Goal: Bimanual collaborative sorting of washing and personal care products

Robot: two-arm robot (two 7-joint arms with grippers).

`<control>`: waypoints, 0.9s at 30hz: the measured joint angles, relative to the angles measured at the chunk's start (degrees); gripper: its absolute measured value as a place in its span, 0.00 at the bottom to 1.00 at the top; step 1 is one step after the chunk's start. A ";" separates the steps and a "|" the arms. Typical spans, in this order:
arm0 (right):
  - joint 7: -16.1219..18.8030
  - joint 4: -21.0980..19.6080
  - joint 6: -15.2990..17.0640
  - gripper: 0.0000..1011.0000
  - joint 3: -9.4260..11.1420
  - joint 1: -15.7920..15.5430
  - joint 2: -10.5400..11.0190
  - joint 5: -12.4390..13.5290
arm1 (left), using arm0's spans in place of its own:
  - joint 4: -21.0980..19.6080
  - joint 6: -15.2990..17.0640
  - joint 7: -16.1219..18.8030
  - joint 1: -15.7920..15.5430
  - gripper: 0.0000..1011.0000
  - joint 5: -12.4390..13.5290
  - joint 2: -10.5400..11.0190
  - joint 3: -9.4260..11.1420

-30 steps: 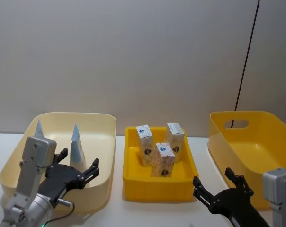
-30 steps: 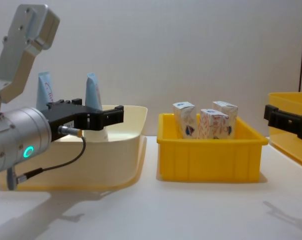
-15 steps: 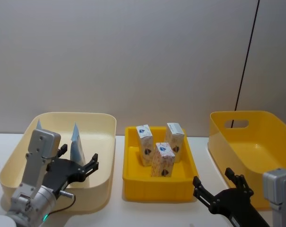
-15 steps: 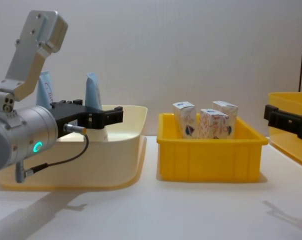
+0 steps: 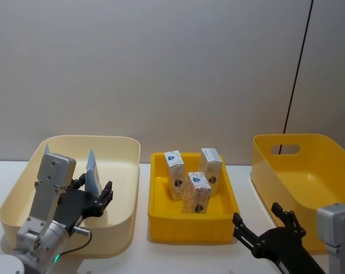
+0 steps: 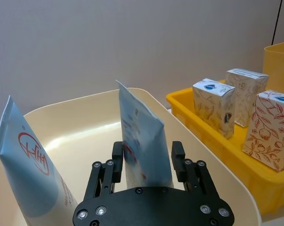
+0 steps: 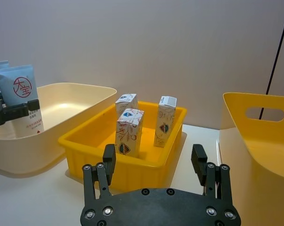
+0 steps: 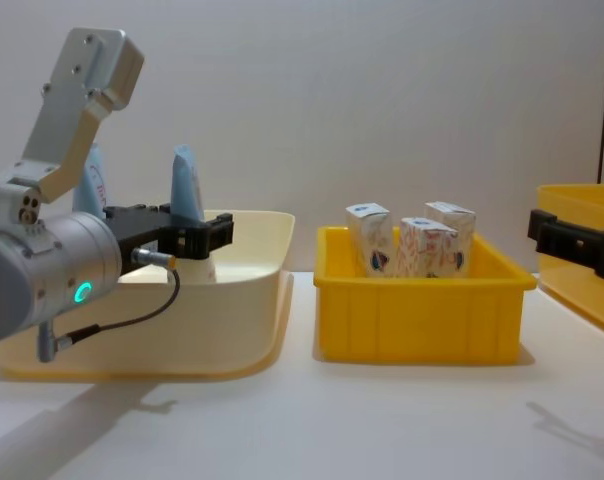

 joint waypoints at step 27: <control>0.00 0.00 0.00 0.99 0.00 0.00 0.00 0.00 | -0.21 -4.25 -4.04 -0.35 0.25 -0.40 0.64 -0.48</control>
